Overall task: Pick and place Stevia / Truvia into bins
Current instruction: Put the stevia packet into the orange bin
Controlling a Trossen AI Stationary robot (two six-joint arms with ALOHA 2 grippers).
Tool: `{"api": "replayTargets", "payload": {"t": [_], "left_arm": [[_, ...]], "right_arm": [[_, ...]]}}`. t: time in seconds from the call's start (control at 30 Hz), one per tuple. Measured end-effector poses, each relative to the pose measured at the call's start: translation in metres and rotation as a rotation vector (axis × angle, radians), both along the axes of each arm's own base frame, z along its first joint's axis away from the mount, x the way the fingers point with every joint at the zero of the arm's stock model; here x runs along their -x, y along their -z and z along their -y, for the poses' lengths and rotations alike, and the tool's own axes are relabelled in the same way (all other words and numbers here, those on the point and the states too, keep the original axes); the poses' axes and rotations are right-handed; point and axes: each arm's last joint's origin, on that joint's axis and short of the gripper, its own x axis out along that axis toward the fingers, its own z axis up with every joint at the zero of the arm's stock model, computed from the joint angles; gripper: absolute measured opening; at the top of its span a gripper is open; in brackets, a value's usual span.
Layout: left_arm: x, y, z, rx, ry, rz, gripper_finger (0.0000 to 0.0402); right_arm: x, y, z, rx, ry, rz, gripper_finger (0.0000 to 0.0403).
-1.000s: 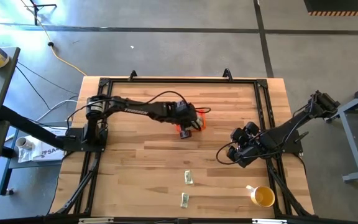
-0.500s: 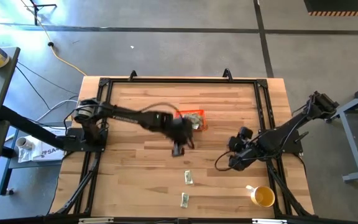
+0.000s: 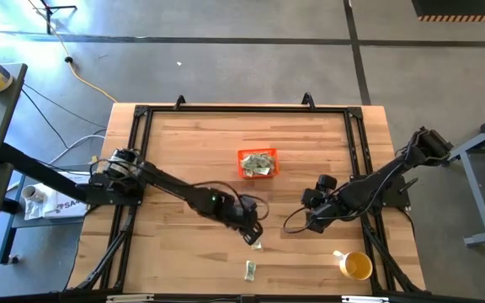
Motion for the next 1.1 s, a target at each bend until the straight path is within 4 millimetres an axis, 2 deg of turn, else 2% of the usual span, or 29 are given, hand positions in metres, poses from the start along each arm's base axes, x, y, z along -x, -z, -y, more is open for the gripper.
{"api": "replayTargets", "payload": {"t": [0.17, 0.27, 0.33, 0.43, 0.53, 0.63, 0.83, 0.97, 1.1], "left_arm": [[-0.003, 0.022, 0.022, 0.118, -0.181, -0.020, 0.0198], [-0.001, 0.031, 0.032, 0.137, -0.212, -0.034, 0.0239], [-0.005, 0.032, 0.039, 0.140, -0.219, 0.015, 0.0258], [-0.002, 0.038, 0.046, 0.065, -0.236, -0.004, 0.0269], [-0.006, 0.041, 0.053, -0.002, -0.224, 0.003, 0.0266], [-0.018, 0.044, 0.060, -0.087, -0.174, 0.031, 0.0254], [-0.034, 0.064, 0.069, -0.231, -0.074, -0.024, 0.0230], [-0.025, 0.068, 0.064, -0.316, -0.047, -0.137, 0.0211], [-0.012, 0.072, 0.054, -0.451, -0.019, -0.273, 0.0163]], "right_arm": [[0.002, 0.000, 0.000, -0.006, 0.045, 0.002, 0.0337], [0.004, 0.000, -0.002, 0.004, 0.064, 0.011, 0.0335], [0.005, 0.000, -0.003, 0.003, 0.080, 0.012, 0.0335], [0.008, 0.000, -0.006, -0.006, 0.104, 0.019, 0.0336], [0.010, 0.000, -0.008, -0.007, 0.136, 0.033, 0.0336], [0.013, 0.000, -0.011, -0.008, 0.161, 0.042, 0.0334], [0.017, 0.000, -0.014, -0.029, 0.191, 0.038, 0.0333], [0.019, 0.001, -0.017, -0.052, 0.221, 0.037, 0.0333], [0.021, 0.001, -0.019, -0.060, 0.248, 0.048, 0.0332]]}}
